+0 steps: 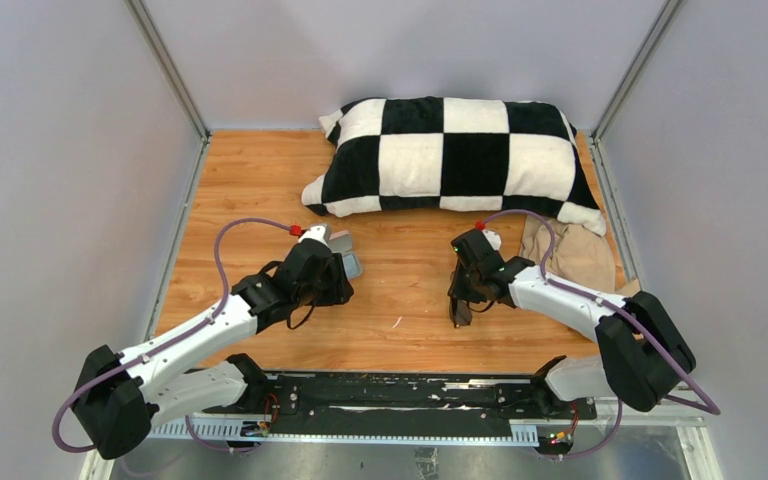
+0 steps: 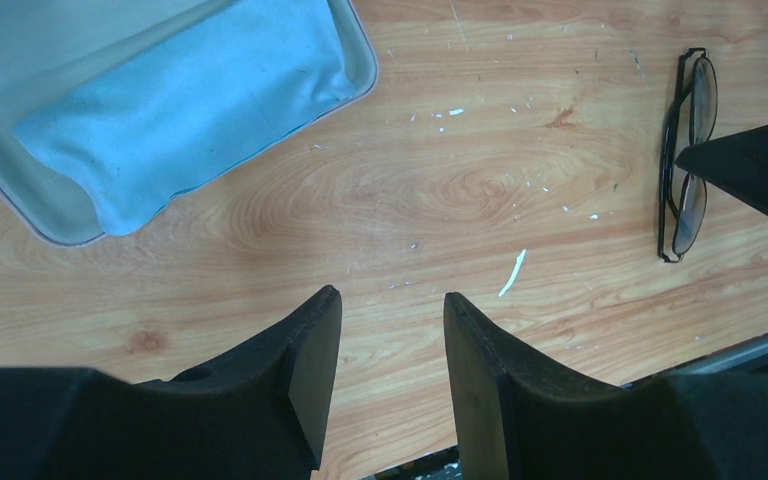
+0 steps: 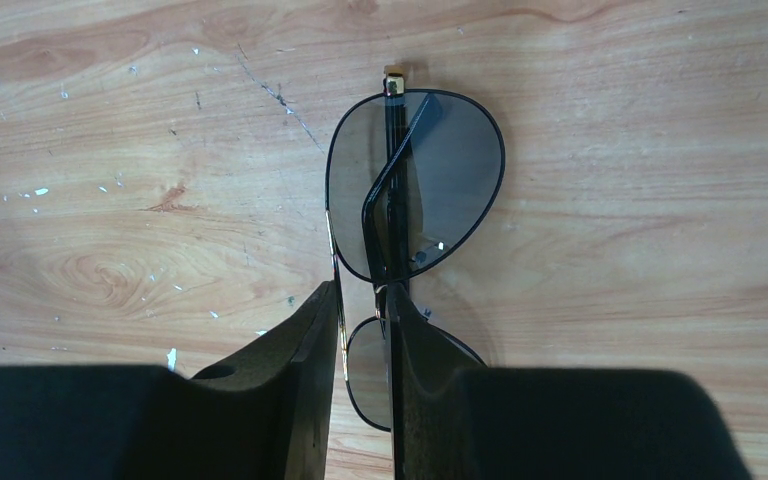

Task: Organize the sunglasses
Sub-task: Pick up the sunglasses from the center of the board, then move the sunglasses case at the center of the board.

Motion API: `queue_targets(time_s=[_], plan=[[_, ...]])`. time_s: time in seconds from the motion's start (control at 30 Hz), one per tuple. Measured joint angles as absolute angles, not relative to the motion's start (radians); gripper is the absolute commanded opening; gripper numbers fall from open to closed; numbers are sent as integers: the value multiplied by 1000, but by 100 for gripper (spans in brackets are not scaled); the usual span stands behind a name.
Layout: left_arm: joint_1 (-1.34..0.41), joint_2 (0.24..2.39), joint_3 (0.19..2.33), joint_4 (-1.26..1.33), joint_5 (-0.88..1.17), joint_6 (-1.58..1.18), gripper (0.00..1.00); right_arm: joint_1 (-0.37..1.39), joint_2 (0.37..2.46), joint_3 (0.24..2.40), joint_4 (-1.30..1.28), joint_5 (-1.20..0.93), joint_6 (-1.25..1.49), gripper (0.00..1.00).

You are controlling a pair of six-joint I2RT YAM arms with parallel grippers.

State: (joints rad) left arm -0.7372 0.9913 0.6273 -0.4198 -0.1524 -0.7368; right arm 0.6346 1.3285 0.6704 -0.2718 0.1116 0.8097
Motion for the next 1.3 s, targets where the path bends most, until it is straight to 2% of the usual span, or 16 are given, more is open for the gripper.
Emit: queue_targets(time_s=[0.07, 0.17, 0.47, 0.7, 1.1, 1.3], plan=[[-737, 994, 628, -420, -153, -737, 49, 635, 1329, 672, -273, 112, 808, 7], [-738, 999, 628, -420, -153, -737, 49, 635, 1329, 674, -273, 112, 803, 0], [-737, 1016, 667, -440, -171, -737, 50, 635, 1298, 677, -304, 112, 782, 0], [-715, 1034, 778, -512, -223, -682, 50, 635, 1261, 677, -329, 112, 761, 0], [-352, 1188, 1001, -594, -107, -518, 50, 635, 1224, 677, -335, 111, 734, 0], [-244, 1275, 1089, -616, -94, -465, 51, 635, 1223, 675, -334, 96, 720, 0]])
